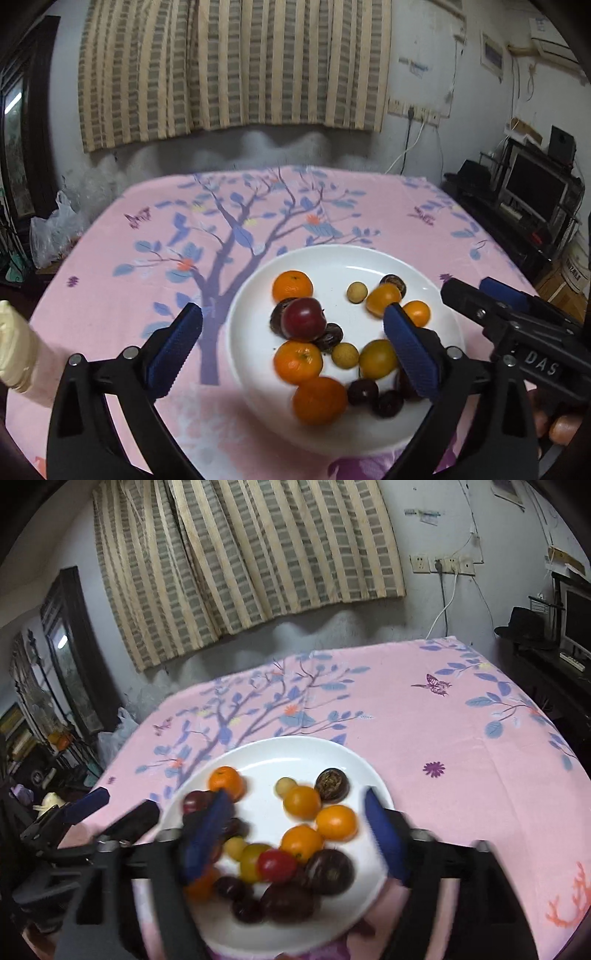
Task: Organize fruits
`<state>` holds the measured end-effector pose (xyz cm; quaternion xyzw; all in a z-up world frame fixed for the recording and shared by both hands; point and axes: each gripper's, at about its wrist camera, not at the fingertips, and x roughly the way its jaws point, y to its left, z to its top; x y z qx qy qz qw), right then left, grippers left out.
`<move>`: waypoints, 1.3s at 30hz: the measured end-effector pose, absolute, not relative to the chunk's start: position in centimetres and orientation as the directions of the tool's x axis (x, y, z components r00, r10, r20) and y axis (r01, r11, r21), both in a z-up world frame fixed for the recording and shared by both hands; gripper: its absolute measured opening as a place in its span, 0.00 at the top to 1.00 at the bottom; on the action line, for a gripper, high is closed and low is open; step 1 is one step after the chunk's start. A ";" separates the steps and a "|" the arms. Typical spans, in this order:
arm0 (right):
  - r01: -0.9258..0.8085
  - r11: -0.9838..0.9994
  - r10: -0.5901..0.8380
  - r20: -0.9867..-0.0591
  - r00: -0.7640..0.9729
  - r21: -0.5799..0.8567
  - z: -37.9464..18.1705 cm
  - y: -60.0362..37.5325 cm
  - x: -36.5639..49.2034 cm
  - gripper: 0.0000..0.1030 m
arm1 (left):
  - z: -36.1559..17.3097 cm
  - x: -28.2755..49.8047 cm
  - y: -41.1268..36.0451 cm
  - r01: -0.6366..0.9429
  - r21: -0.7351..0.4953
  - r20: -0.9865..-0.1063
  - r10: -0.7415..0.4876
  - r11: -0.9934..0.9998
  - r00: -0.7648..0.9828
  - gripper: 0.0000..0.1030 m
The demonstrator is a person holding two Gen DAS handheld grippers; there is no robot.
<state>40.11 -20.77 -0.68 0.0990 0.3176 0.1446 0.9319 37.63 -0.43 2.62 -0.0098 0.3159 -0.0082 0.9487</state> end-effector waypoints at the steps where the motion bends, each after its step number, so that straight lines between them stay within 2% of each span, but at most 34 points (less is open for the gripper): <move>1: -0.213 0.938 0.336 -0.561 0.757 0.275 -0.4 -20.9 39.3 0.14 | 3.1 36.3 -0.2 0.015 -0.012 -0.594 -0.019 1.000 0.804 0.05; 4: -0.236 0.942 0.331 -0.557 0.762 0.237 -0.3 -21.0 35.3 0.04 | 3.6 32.8 0.7 0.022 0.008 -0.593 -0.013 1.000 0.805 0.05; 9: -0.280 0.948 0.318 -0.545 0.776 0.155 -2.3 -21.1 28.4 0.04 | 1.5 27.5 1.8 -0.005 0.034 -0.607 0.024 0.999 0.794 0.05; 11: -0.257 0.962 0.264 -0.571 0.777 0.096 -3.4 -20.8 26.9 0.04 | 0.3 26.2 1.9 -0.019 0.049 -0.612 0.045 0.999 0.789 0.05; 14: -0.273 0.960 0.257 -0.585 0.769 0.063 -4.3 -20.4 25.5 0.04 | -1.4 25.3 2.0 -0.010 0.062 -0.644 0.047 0.998 0.763 0.05; 22: -0.268 0.962 0.239 -0.611 0.755 0.045 -5.0 -20.0 25.5 0.04 | -2.2 23.5 1.2 0.044 0.065 -0.649 0.009 0.997 0.761 0.05; 28: -0.274 0.962 0.203 -0.612 0.765 -0.023 -5.3 -19.1 25.2 0.04 | -2.5 23.3 1.1 0.049 0.061 -0.656 0.003 0.997 0.754 0.05; 39: -0.260 0.965 0.190 -0.629 0.754 -0.020 -5.6 -19.4 25.5 0.04 | -2.9 23.4 1.4 0.037 0.044 -0.669 0.002 0.998 0.743 0.05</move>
